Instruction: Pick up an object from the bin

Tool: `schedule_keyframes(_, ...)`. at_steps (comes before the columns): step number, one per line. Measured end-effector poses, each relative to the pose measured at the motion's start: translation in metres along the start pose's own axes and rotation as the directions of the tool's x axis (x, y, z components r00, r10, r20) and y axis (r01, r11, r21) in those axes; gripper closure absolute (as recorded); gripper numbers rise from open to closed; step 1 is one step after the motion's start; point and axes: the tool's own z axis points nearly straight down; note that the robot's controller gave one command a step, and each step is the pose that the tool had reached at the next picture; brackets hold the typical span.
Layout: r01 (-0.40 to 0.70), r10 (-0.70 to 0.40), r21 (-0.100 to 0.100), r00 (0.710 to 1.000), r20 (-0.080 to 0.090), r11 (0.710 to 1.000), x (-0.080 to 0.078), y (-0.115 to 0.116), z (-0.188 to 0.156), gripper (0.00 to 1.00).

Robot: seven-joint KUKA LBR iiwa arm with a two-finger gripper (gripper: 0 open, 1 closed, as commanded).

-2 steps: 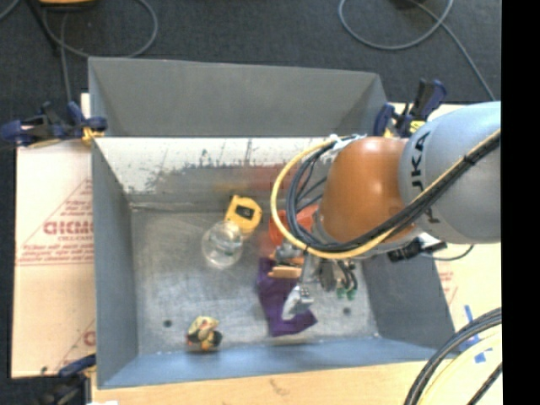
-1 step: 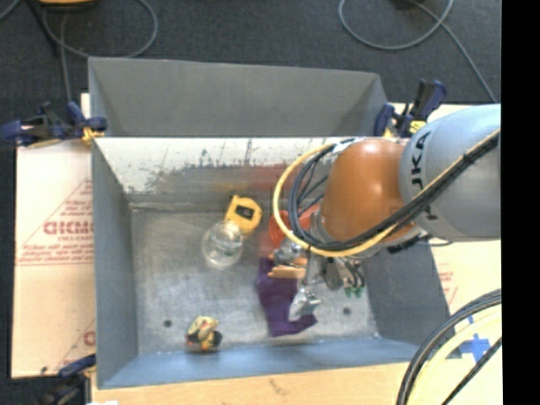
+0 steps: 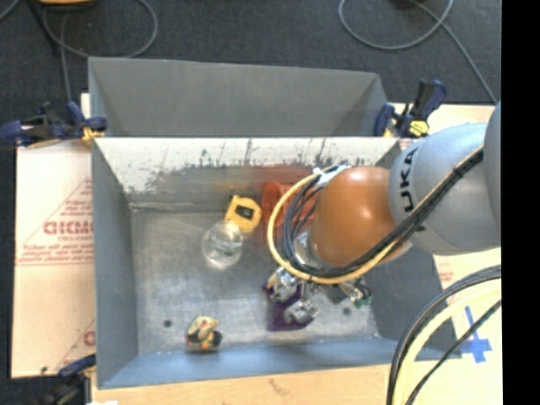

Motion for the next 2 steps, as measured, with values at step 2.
schedule_keyframes(2,-0.056,0.056,0.002,0.998,0.018,0.998,0.02,-0.014,-0.156,1.0)
